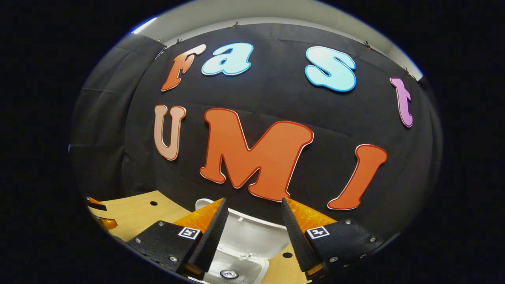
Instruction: Press the lid of the desktop garbage bin to open it, pick up the crumpled paper on the desktop and throw it into the bin, then pick up the pop can on the desktop and drop it into the bin, and finally close the garbage bin lid.
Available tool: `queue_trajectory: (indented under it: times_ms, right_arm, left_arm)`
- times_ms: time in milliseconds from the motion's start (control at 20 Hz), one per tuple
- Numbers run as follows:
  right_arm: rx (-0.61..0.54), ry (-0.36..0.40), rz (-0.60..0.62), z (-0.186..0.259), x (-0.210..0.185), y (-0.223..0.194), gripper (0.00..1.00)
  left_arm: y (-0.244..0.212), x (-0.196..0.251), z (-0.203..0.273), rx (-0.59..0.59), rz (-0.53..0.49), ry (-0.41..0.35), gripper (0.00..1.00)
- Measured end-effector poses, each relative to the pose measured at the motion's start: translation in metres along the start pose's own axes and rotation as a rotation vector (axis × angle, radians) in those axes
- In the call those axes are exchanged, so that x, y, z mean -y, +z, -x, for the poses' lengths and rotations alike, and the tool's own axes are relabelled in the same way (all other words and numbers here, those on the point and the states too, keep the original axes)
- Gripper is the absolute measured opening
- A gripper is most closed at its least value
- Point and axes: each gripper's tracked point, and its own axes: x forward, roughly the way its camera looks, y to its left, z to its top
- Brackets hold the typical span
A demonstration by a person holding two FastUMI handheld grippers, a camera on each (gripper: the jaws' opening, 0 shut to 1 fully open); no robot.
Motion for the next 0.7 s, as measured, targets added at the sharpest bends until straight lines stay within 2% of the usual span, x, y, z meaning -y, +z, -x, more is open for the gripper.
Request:
queue_trajectory:
  times_ms: [150,350,700]
  right_arm:
    - [-0.053,-0.042,0.005,-0.02,0.01,-0.009,0.82]
    - [-0.099,-0.025,-0.032,-0.033,-0.002,-0.022,0.82]
    - [-0.142,0.023,-0.125,-0.009,-0.018,-0.033,0.81]
  left_arm:
    - [-0.003,-0.011,0.003,-0.002,0.012,0.021,0.89]
    - [-0.007,-0.022,0.004,-0.008,0.026,0.044,0.9]
    - [-0.007,-0.021,0.005,-0.012,0.01,0.028,0.89]
